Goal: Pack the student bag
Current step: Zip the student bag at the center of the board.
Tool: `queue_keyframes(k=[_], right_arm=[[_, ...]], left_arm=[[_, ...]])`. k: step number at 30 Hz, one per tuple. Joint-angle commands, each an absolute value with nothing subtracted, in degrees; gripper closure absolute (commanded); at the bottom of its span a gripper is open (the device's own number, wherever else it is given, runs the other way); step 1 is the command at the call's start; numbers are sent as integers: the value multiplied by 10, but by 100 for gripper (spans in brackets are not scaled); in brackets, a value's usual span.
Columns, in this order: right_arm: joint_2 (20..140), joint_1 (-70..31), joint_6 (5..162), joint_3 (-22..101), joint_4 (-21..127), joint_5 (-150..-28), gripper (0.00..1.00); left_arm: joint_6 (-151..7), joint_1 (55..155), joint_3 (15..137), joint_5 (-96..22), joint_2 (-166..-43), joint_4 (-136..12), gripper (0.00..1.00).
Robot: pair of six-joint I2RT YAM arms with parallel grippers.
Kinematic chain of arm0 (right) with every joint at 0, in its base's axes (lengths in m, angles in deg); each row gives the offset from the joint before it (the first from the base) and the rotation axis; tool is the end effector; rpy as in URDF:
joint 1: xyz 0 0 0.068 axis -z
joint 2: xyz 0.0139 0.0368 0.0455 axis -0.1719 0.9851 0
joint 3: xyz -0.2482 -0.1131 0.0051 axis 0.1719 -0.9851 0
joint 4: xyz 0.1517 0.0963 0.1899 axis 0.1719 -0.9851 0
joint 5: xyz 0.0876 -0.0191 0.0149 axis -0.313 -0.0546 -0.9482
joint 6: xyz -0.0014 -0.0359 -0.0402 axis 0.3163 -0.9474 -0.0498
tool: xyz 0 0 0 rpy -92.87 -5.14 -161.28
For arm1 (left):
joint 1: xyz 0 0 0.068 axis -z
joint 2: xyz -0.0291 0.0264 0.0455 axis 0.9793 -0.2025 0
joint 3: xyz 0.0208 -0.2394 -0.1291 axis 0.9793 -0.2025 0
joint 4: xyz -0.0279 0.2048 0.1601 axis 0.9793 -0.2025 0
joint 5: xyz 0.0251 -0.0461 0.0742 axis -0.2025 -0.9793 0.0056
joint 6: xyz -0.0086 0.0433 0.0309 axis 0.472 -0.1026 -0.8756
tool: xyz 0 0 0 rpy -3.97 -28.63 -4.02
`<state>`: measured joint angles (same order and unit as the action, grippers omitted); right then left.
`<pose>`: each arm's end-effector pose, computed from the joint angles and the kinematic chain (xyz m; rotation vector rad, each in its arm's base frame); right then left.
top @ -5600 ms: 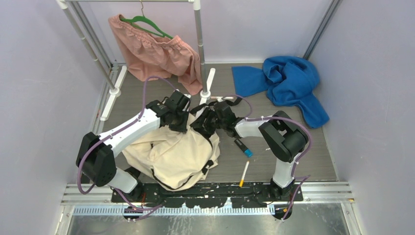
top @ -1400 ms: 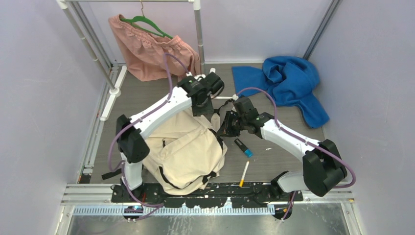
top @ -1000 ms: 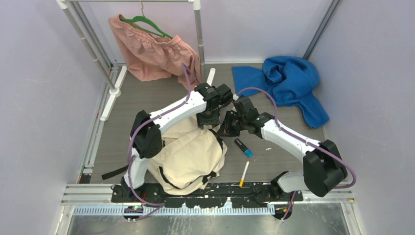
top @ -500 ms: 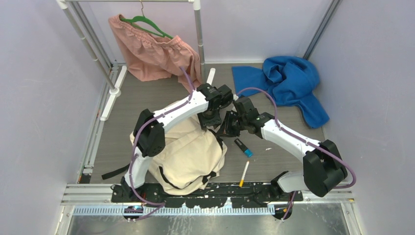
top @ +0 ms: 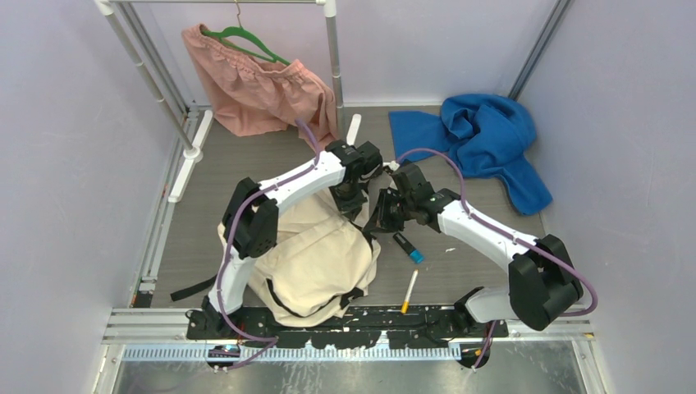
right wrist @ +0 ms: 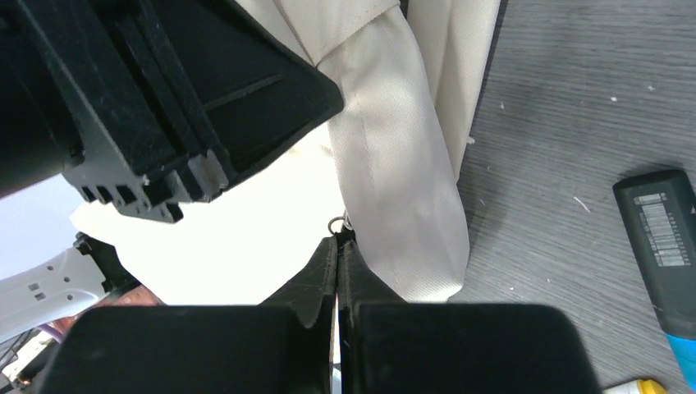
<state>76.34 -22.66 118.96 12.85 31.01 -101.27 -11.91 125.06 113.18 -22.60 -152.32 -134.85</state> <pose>0.2244 0.1580 0.2240 0.0537 2.6550 0.9465 0.2953 -0.3083 0.2271 -0.6509 2.9248 -0.0435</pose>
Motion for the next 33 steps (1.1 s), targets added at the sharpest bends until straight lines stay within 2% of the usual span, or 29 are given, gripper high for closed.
queue_keyframes(k=[1,14,24,29,33], right_arm=[[726,-226,1172,135,298,-1023,99],[667,-227,1165,80,259,-1063,99],[636,-260,1148,84,244,-1085,99],[652,-261,1165,80,263,-1039,99],[669,-261,1190,74,304,-1039,99]], left_arm=[[-117,1235,1119,-207,-1503,-1333,100],[-137,1166,1025,-172,-1414,-1242,100],[-178,1152,1071,-141,-1390,-1251,100],[-233,1155,1056,-170,-1348,-1235,100],[-274,1183,970,-221,-1290,-1180,100]])
